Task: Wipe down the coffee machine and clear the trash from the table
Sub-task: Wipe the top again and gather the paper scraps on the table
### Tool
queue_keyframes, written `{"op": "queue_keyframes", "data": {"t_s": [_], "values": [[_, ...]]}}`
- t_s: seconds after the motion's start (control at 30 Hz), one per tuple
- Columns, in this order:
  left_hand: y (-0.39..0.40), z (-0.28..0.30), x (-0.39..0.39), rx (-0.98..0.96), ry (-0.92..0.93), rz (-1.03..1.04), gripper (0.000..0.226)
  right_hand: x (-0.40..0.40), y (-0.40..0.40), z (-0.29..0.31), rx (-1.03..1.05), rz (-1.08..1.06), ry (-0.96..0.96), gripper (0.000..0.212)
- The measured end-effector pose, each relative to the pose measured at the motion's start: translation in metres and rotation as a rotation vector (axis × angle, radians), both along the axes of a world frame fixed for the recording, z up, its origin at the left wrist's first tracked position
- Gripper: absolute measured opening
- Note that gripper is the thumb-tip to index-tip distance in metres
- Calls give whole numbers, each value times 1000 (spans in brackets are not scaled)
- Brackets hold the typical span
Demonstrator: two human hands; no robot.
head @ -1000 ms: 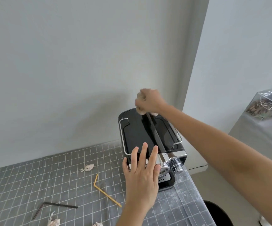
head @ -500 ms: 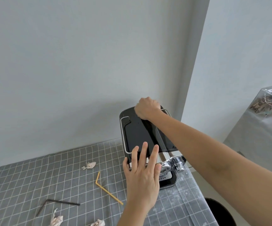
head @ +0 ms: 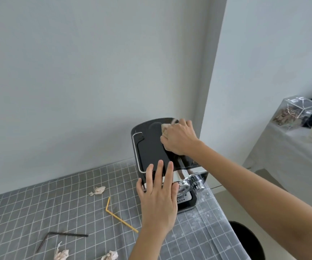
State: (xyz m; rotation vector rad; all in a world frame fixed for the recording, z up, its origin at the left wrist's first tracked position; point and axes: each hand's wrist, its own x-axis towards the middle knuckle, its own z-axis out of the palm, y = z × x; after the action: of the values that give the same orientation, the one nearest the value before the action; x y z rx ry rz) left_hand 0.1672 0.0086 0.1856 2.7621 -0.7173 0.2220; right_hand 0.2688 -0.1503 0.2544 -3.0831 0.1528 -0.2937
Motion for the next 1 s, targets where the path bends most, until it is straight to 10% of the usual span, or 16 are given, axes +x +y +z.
{"op": "queue_keyframes", "data": {"t_s": [0.4,0.67,0.83,1.0], "values": [[0,1,-1,-9,-11,22,53,-16,18,35,-248,-133,583,30],[0,1,0,2,-16,29,52,-14,21,52,43,-89,623,29],[1,1,1,11,-14,23,53,-13,-24,74,1012,-80,499,40],[0,-1,1,15,-14,21,54,3,-39,90,993,-120,187,38]]}}
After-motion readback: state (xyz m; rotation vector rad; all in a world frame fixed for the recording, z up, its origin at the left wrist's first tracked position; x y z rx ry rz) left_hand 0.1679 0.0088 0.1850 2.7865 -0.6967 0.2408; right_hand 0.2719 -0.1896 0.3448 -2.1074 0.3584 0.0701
